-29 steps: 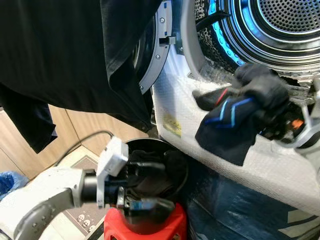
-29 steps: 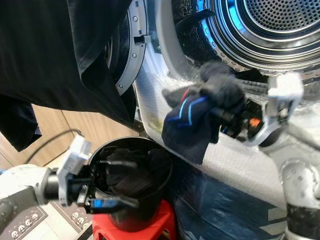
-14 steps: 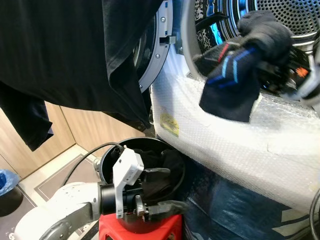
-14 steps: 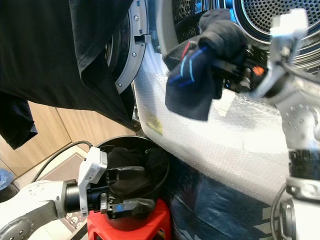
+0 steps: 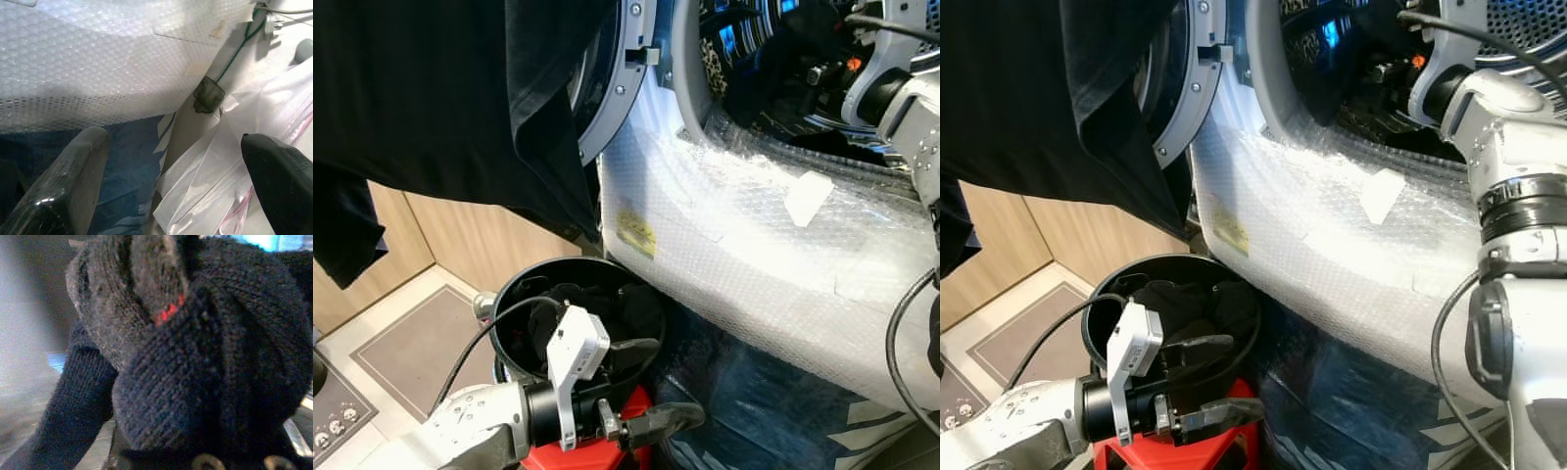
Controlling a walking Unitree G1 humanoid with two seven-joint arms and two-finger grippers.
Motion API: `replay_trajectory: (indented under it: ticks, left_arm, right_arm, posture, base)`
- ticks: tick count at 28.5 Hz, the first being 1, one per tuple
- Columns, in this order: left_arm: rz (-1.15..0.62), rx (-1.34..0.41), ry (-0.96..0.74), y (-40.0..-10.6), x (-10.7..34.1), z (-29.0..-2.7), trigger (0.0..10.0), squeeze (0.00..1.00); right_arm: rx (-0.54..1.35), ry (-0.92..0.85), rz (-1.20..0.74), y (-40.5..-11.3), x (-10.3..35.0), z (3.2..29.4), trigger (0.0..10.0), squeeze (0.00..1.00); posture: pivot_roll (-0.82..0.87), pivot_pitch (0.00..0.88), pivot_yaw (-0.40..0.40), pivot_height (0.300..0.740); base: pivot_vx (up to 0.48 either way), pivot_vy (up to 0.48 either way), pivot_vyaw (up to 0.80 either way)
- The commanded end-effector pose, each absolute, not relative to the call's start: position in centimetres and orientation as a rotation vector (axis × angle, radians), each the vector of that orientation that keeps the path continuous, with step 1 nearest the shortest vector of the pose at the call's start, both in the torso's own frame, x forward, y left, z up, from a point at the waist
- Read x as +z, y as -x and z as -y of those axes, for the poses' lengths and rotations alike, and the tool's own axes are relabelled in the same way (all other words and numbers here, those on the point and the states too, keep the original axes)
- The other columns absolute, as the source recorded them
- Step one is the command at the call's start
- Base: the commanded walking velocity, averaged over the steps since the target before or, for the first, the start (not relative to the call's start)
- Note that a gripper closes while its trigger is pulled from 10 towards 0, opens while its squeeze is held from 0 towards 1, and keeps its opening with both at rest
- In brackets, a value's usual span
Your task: Clothes washing
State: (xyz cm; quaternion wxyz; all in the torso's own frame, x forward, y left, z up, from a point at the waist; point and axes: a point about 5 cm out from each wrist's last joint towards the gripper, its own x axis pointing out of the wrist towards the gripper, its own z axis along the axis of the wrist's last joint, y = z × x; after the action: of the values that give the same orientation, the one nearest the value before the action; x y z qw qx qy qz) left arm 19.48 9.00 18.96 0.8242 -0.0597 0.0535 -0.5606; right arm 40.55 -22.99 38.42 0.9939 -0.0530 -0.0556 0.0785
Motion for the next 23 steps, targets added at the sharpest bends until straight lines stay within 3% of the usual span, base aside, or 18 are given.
replay_trajectory:
  ticks: [1,2,4,5,6,7,11,23]
  left_arm:
    - [-0.112,-1.205,0.135,-19.1,19.2,-8.8,10.0,1.0]
    - [-0.112,-1.194,0.14,-19.1,19.2,-8.9,10.0,1.0]
    - [-0.115,-1.188,0.146,-19.1,19.2,-8.9,10.0,1.0]
    - [-0.116,-1.186,0.146,-19.1,19.1,-9.0,10.0,1.0]
    - [-0.116,-1.186,0.146,-19.1,19.1,-9.0,10.0,1.0]
    - [-0.116,-1.185,0.148,-19.1,19.1,-8.9,10.0,1.0]
    - [-0.114,-1.183,0.154,-19.1,19.2,-8.9,10.0,1.0]
    - [-0.116,-1.184,0.154,-19.3,19.0,-9.0,10.0,1.0]
  right_arm:
    - [0.004,0.136,0.168,-40.1,40.4,24.3,10.0,0.0]
    - [-0.206,0.103,0.203,-39.7,41.2,25.8,10.0,0.0]
    - [-0.3,0.076,0.22,-39.5,41.6,26.5,10.0,0.0]
    - [-0.34,0.07,0.216,-39.4,41.6,26.8,10.0,0.14]
    - [-0.34,0.07,0.216,-39.4,41.6,26.8,10.0,0.14]
    - [-0.372,0.07,0.211,-39.3,41.6,27.1,10.0,1.0]
    - [-0.483,0.07,0.193,-38.9,41.6,28.1,10.0,1.0]
    - [-0.49,0.108,0.206,-38.9,42.3,27.5,10.0,1.0]
  posture:
    - [0.0,0.122,-0.076,0.74]
    - [0.0,0.123,-0.076,0.74]
    - [0.0,0.123,-0.076,0.74]
    - [-0.01,0.124,-0.072,0.74]
    - [-0.01,0.124,-0.072,0.74]
    - [-0.01,0.124,-0.07,0.74]
    - [-0.01,0.125,-0.07,0.74]
    - [-0.01,0.112,-0.069,0.74]
  base:
    - [0.0,0.0,0.0]
    - [0.0,0.0,0.0]
    - [0.0,0.0,0.0]
    - [0.0,0.0,0.0]
    - [0.0,0.0,0.0]
    - [0.0,0.0,0.0]
    - [0.0,0.0,0.0]
    - [0.0,0.0,0.0]
